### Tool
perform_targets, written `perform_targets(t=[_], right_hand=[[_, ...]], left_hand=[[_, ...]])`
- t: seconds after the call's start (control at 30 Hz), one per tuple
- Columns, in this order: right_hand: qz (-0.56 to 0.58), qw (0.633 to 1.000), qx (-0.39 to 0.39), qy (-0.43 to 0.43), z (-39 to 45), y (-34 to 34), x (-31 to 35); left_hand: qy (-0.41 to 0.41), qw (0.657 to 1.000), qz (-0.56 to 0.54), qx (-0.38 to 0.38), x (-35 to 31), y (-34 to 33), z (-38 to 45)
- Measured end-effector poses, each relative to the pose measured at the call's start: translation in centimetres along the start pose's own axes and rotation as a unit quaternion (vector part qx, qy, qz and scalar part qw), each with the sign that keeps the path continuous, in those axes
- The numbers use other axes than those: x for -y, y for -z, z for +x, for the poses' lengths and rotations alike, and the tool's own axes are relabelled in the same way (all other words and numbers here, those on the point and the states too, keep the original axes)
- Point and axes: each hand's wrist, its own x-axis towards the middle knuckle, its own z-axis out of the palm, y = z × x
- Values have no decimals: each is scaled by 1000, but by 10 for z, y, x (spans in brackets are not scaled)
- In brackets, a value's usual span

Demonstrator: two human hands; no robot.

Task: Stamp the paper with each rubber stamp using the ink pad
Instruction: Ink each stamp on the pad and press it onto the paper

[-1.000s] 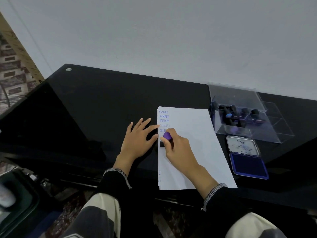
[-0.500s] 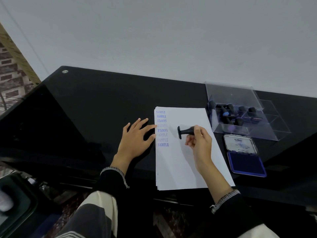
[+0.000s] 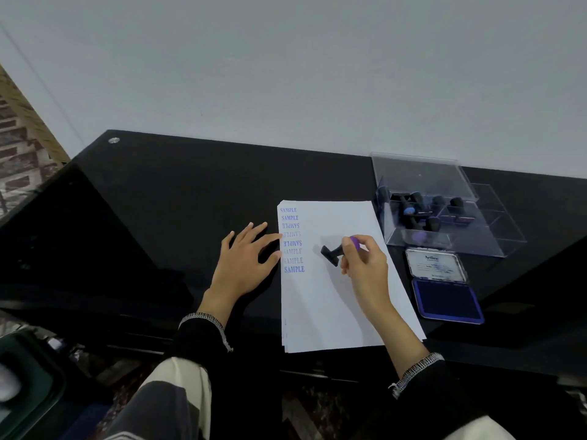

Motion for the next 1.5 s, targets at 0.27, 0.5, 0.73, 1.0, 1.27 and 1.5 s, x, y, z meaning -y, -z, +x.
perform_targets(t=[0.27,0.5,0.73,1.0,1.27,1.5], right_hand=[[-104,991,54,72,-5,6,3],[-86,992,32,85,-10,31,12],[-68,990,-70,101,-5,96,35],[-111,981,-124,96,7,164,35],[-145,983,-90,69,52,148,36],[-277,960,-21,42,89,128,36]], left_hand=[[1,999,34,34,-2,2,1],[36,999,-24,-2,-35,8,-2],[-19,981,-190,-27,-139,-18,2],[-34,997,-76,8,-173,-63,4],[-37,997,-63,11,-170,-71,2],[-33,997,-64,-3,-171,-72,1]])
